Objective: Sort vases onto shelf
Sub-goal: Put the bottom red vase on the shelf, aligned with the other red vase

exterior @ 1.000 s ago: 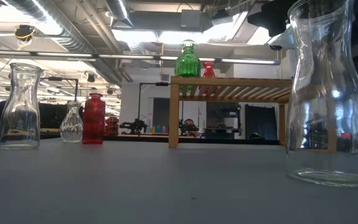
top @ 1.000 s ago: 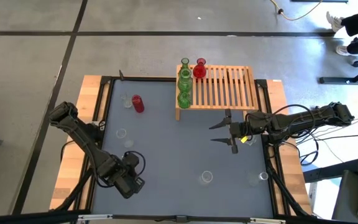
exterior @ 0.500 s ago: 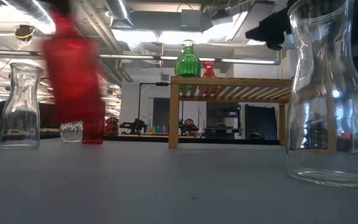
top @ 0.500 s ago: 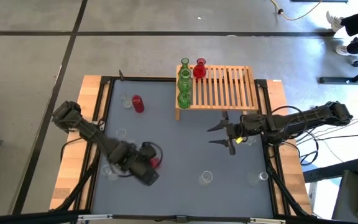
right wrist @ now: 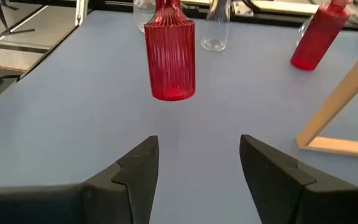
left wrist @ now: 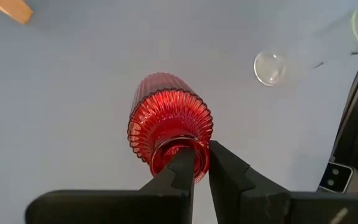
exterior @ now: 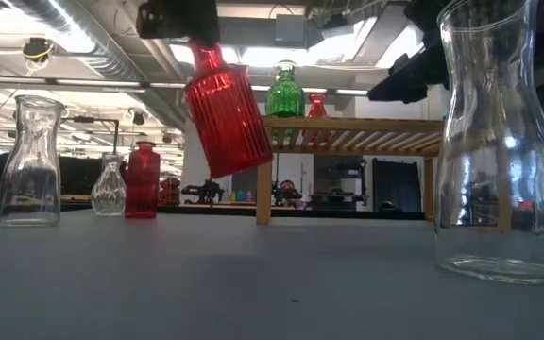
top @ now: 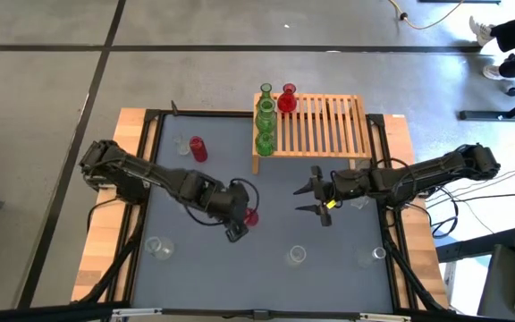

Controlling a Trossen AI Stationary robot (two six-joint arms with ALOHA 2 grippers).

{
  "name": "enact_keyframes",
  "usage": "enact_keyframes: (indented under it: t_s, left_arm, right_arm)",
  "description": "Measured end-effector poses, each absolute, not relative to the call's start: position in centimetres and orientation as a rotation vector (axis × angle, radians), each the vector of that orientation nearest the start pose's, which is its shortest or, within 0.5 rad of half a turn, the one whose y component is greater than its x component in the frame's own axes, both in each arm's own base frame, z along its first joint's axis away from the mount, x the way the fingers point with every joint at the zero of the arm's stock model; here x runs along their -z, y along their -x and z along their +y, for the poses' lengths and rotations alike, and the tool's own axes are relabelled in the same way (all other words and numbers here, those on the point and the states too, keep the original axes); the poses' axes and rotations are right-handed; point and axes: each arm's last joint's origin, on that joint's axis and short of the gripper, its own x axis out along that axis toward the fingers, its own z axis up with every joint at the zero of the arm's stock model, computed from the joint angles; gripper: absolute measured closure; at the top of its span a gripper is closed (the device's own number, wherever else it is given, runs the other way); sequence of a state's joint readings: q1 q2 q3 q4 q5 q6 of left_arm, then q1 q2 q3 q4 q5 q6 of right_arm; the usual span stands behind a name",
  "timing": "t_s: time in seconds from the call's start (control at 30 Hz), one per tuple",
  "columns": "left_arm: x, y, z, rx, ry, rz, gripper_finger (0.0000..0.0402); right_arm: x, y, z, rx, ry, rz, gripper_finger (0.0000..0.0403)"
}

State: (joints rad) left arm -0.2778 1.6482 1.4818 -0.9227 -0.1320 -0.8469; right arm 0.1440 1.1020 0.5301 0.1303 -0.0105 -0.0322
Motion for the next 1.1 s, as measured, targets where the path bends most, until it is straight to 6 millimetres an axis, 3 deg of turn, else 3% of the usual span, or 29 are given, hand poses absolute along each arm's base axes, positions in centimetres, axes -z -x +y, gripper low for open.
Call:
enact_keyframes:
  t_s: [0.17, 0.5, 0.77, 1.1]
  left_arm:
    - [-29.5, -33.3, -7.7, -0.305, 0.536, 1.050, 0.0378]
    - [-26.1, -35.9, -7.2, -0.222, 0.581, 1.187, 0.0378]
    - [-26.2, -37.5, -7.4, -0.233, 0.546, 1.254, 0.0374]
    - [-26.6, -38.2, -7.4, -0.210, 0.528, 1.184, 0.0324]
  right_arm:
    - [-21.4, -22.5, 3.3, -0.156, 0.053, 0.448, 0.0194]
    - [-21.4, -22.5, 3.3, -0.157, 0.053, 0.447, 0.0194]
    - [-21.4, -22.5, 3.3, -0.158, 0.059, 0.446, 0.0194]
    - [-21.4, -22.5, 3.3, -0.159, 0.060, 0.447, 0.0194]
